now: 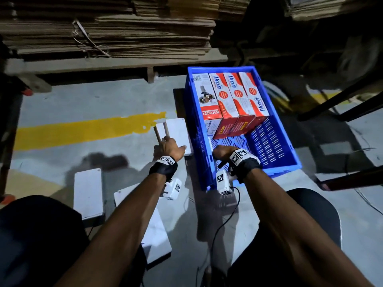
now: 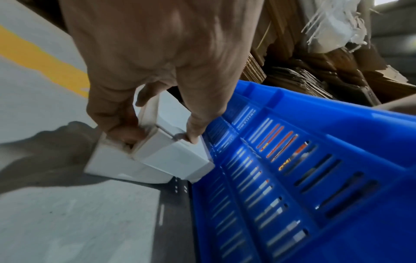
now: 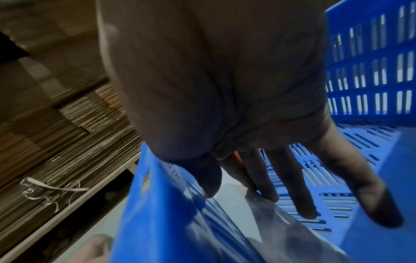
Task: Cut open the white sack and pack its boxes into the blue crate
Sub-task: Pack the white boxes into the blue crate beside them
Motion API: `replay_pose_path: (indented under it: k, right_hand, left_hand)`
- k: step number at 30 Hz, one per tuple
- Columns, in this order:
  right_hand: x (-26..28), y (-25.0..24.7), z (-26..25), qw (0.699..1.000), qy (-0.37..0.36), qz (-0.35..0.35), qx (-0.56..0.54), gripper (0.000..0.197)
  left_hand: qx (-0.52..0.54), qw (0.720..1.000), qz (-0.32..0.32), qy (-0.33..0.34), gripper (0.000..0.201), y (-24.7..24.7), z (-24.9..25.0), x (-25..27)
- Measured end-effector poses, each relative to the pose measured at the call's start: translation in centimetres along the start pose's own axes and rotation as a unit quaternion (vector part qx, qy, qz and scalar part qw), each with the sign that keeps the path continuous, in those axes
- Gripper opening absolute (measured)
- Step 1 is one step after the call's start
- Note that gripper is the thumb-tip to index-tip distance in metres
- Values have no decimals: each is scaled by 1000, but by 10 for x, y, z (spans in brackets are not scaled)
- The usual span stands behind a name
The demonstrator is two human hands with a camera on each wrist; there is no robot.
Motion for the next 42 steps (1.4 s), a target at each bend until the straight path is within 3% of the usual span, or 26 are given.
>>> replay_pose_path:
  k: [3, 7, 11, 14, 17, 20, 23, 25, 29, 32, 34, 38, 42]
  right_hand:
    - [-4, -5, 2, 1000, -22, 17, 0, 34]
    - [4, -35, 0, 980, -11, 187, -59, 55]
    - [23, -63, -15, 950, -56, 299, -75, 39]
    - [31, -77, -32, 929, -121, 338, -88, 43]
    - [35, -77, -56, 932, -162, 306, -103, 58]
    - [46, -82, -71, 919, -190, 238, -252, 68]
    - [57, -99, -71, 868, -233, 203, -388, 45]
    - [64, -120, -54, 854, -218, 223, -417, 32]
    - [93, -163, 0, 908, -105, 317, -251, 44]
    - [92, -151, 32, 961, 15, 263, -79, 48]
    - [82, -126, 34, 978, 38, 203, 11, 48]
    - [68, -95, 27, 987, 46, 142, 53, 40]
    - [57, -85, 31, 991, 60, 121, 3, 41]
  left_hand:
    - [17, 999, -10, -30, 85, -4, -1, 0]
    - [54, 995, -25, -75, 68, -5, -13, 1]
    - [157, 980, -33, -114, 77, 24, -66, -42]
    - [263, 958, -20, -114, 70, 12, -81, -53]
    - [367, 929, -30, -32, 49, -49, -14, 6]
    - [385, 917, -57, 90, 29, -85, 56, 52]
    - [373, 916, -45, 140, 42, -99, 96, 72]
    - [376, 912, -68, 147, 42, -97, 112, 78]
    - [379, 915, -64, 119, 39, -98, 107, 75]
    - [346, 932, -62, 91, 41, -81, 79, 54]
    - [310, 947, -47, 71, 44, -69, 56, 40]
    - [259, 965, -36, 29, 42, -45, 14, 19]
    - [196, 980, -26, -2, 58, -26, -24, 2]
Point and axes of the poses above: each hand's wrist, its own x-axis away from the middle knuckle, its own y-axis out of the palm, z = x × y, the point moved 8 cm from there along -x, towards the middle knuckle, and after that the axes turned 6 degrees about x, right-handed, at the moved point
